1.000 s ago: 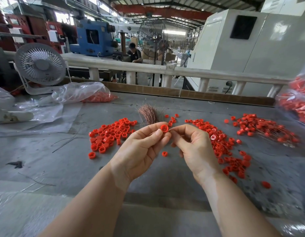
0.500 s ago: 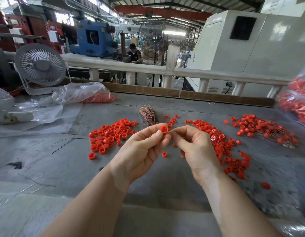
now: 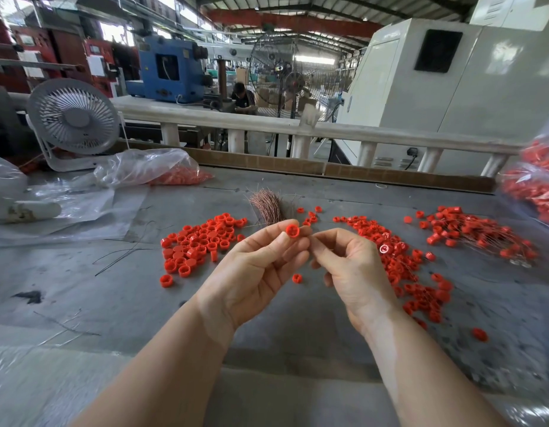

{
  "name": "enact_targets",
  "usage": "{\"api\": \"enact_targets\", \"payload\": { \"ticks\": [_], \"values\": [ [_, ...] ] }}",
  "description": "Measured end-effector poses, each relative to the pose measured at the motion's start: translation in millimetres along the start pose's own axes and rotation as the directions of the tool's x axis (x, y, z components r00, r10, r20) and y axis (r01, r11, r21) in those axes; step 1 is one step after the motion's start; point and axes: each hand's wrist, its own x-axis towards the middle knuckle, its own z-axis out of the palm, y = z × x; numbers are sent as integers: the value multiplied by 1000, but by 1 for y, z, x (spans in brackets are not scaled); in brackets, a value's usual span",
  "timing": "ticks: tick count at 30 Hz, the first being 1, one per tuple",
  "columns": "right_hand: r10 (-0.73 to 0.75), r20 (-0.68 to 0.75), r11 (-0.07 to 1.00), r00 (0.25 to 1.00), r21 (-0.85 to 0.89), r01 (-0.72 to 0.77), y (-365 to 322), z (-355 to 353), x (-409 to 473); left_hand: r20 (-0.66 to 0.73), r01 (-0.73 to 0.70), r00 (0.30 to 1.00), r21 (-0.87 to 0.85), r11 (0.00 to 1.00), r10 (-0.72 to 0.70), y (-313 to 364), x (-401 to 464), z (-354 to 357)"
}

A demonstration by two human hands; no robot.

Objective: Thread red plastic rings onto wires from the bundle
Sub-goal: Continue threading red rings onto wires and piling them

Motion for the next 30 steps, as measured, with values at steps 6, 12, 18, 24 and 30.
{"api": "enact_targets", "payload": {
  "ticks": [6,12,18,24,30],
  "values": [
    [-50,-89,991,995,-132,38,1,-1,0,-66,-83,995,-48,995,80,0,2,-1],
    [-182,-31,867,983,-477,145,4,0,-2,-212,-203,961,-95,975,180,3,5,-7],
    [-84,146,575,986,-801,168,14,5,-7,-175,-171,972,-57,984,159,1,4,-7],
    [-84,221,487,972,-842,233,18,5,-7,-138,-147,979,11,989,147,-2,4,-5],
    [-112,186,547,976,-809,217,17,4,-7,-138,-137,981,6,991,137,-2,4,-5]
  ]
}}
